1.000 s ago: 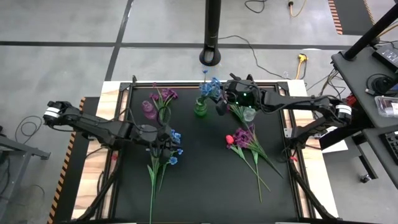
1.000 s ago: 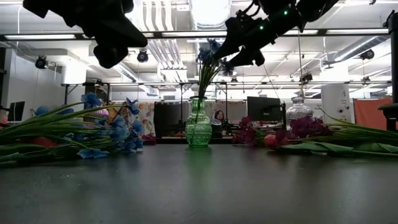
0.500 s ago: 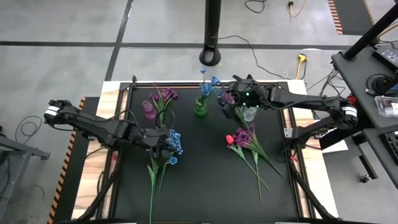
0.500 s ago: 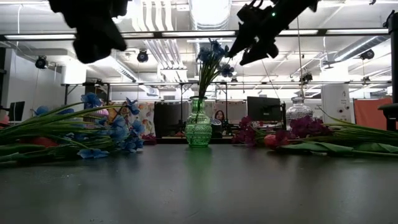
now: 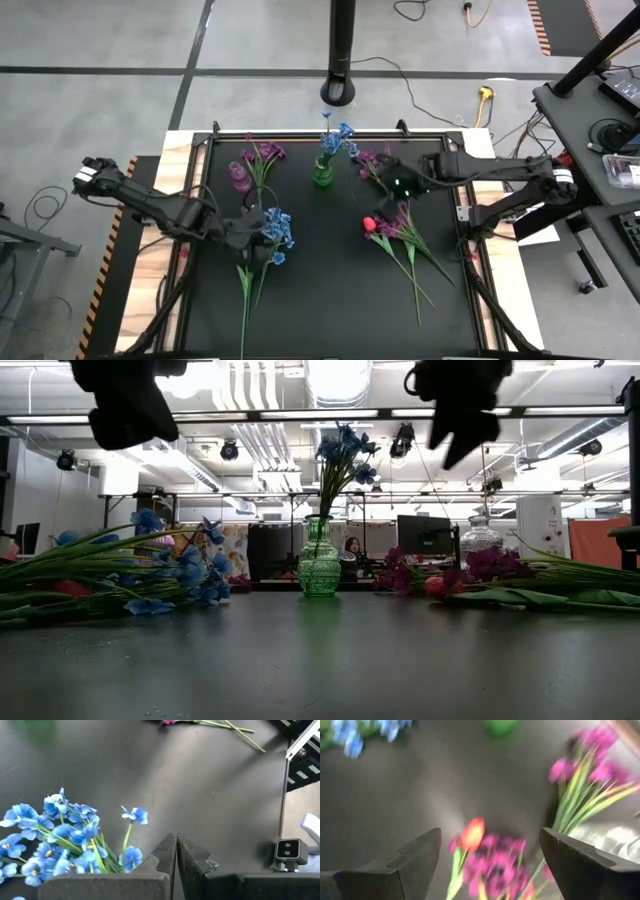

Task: Sort flowers into vase by color
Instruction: Put the middle left red tulip into the transparent vase

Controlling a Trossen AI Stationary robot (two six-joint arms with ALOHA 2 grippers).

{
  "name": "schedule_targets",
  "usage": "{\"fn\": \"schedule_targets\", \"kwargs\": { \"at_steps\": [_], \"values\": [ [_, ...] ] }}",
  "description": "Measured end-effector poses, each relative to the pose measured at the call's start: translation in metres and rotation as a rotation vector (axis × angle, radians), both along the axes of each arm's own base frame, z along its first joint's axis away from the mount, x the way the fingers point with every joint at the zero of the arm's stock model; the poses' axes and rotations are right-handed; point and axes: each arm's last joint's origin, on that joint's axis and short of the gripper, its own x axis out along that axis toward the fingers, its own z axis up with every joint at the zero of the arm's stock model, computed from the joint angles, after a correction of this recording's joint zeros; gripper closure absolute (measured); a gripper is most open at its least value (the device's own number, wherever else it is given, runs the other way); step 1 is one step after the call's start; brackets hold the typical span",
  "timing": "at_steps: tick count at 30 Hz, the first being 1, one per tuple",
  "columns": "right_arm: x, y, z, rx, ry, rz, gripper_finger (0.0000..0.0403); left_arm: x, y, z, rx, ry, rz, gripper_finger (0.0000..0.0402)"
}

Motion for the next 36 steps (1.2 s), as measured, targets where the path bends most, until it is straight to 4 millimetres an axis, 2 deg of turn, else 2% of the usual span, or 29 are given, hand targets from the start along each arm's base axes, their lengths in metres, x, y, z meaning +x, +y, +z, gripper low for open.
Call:
{"fn": "schedule_targets", "kwargs": {
  "at_steps": [9, 14, 17, 20, 23, 26, 29, 36],
  "values": [
    [-0.015, 0.062, -0.032, 0.16, 0.167, 0.118, 0.0074, -0.009, -0.034, 0.009, 0.099, -0.18, -0.001, 0.0402],
    [-0.03, 0.087, -0.06, 0.208, 0.262, 0.051, 0.0074, -0.007, -0.041, 0.019, 0.216, -0.309, -0.035, 0.0402],
    [-0.035, 0.097, -0.076, 0.237, 0.26, -0.008, 0.0075, -0.003, -0.042, 0.027, 0.33, -0.382, -0.092, 0.0402],
    [-0.037, 0.104, -0.088, 0.245, 0.233, -0.047, 0.0076, -0.001, -0.042, 0.031, 0.454, -0.406, -0.171, 0.0402],
    [-0.036, 0.107, -0.093, 0.232, 0.182, -0.073, 0.0077, 0.0, -0.042, 0.033, 0.517, -0.419, -0.179, 0.0402],
    [-0.034, 0.108, -0.094, 0.221, 0.142, -0.086, 0.0077, 0.001, -0.042, 0.032, 0.535, -0.414, -0.17, 0.0402],
    [-0.028, 0.11, -0.104, 0.226, 0.122, -0.084, 0.0077, 0.003, -0.043, 0.029, 0.513, -0.406, -0.153, 0.0402],
    [-0.015, 0.116, -0.143, 0.155, 0.266, -0.094, 0.0077, 0.006, -0.044, 0.027, 0.558, -0.395, -0.175, 0.0402]
  ]
}}
